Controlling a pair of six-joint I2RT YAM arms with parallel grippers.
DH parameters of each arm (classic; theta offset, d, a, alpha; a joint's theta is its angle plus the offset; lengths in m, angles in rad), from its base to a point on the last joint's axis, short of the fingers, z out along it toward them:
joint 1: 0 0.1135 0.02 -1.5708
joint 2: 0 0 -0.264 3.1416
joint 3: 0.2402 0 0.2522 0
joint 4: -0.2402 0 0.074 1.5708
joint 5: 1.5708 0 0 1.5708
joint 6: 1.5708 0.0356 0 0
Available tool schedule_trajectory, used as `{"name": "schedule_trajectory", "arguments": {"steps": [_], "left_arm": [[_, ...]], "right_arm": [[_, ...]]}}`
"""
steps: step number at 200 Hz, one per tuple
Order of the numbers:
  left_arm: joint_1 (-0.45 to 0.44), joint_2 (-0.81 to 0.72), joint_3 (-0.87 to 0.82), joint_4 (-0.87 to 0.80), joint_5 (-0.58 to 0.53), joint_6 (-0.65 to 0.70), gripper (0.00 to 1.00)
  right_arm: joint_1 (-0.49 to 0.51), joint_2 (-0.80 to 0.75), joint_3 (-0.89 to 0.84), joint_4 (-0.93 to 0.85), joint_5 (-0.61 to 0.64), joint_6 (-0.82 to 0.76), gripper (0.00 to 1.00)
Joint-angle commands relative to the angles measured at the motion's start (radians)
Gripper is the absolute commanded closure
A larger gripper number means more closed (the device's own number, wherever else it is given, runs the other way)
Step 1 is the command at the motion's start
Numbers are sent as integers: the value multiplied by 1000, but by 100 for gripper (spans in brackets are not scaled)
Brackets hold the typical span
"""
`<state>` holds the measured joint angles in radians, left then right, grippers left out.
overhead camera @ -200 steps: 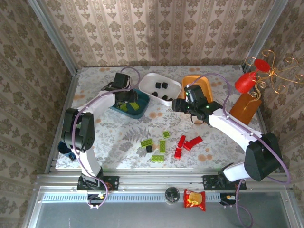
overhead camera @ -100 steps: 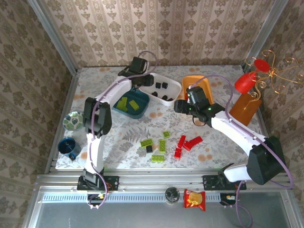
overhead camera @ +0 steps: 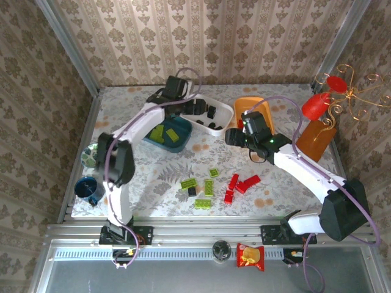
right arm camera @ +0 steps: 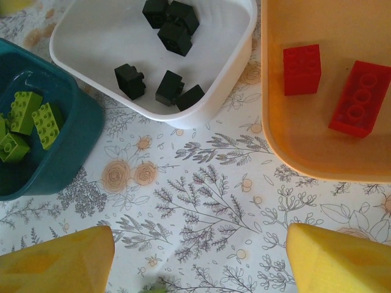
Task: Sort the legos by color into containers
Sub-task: Place the lego in the container, then pick up the lego from the center of the table.
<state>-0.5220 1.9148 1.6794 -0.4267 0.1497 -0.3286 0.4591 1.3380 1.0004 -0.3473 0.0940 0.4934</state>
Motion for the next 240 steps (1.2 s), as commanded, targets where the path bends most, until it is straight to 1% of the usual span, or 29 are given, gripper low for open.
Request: {"name": "schedule_trajectory", "arguments": {"steps": [1, 19, 24, 31, 41, 71, 95, 118, 142, 167, 180, 199, 212, 226, 240], "left_arm": [[-34, -186, -177, 109, 20, -43, 8], [-62, -309, -348, 118, 9, -55, 6], [-70, -342, -394, 120, 3, -58, 5], [-82, -385, -456, 120, -9, -59, 1], [-98, -443, -541, 118, -27, -68, 0], [-139, -632, -783, 136, -103, -124, 0], [-179, -807, -974, 174, -231, -192, 0], [-193, -960, -1125, 218, -262, -260, 0], [-194, -1051, -1191, 175, -304, -303, 0], [-192, -1092, -1217, 144, -325, -311, 0], [-191, -1098, -1222, 139, -331, -313, 0], [-193, -1097, -1227, 138, -335, -313, 0], [-193, -1098, -1226, 135, -337, -308, 0], [-193, -1108, -1219, 114, -351, -311, 0], [-192, -1128, -1218, 94, -365, -313, 0]], "right_arm": [[2, 2, -19, -17, -25, -12, 24], [16, 31, -13, -24, -92, -30, 24], [28, 43, -10, -33, -99, -34, 24], [50, 46, -9, -40, -106, -44, 24], [82, 96, -8, -52, -110, -54, 24], [187, 194, -22, -46, -99, -30, 23], [261, 290, -8, -19, -70, 2, 23], [290, 363, 11, 0, -57, 18, 25], [301, 399, 18, -17, -29, 19, 31], [308, 414, 12, -25, -16, 14, 36], [309, 431, 19, -27, -6, 6, 42], [310, 451, 36, -22, 3, -1, 55], [310, 450, 48, -14, -1, -9, 61], [310, 430, 64, -8, -13, -24, 66], [310, 395, 88, -1, -29, -44, 69]]}}
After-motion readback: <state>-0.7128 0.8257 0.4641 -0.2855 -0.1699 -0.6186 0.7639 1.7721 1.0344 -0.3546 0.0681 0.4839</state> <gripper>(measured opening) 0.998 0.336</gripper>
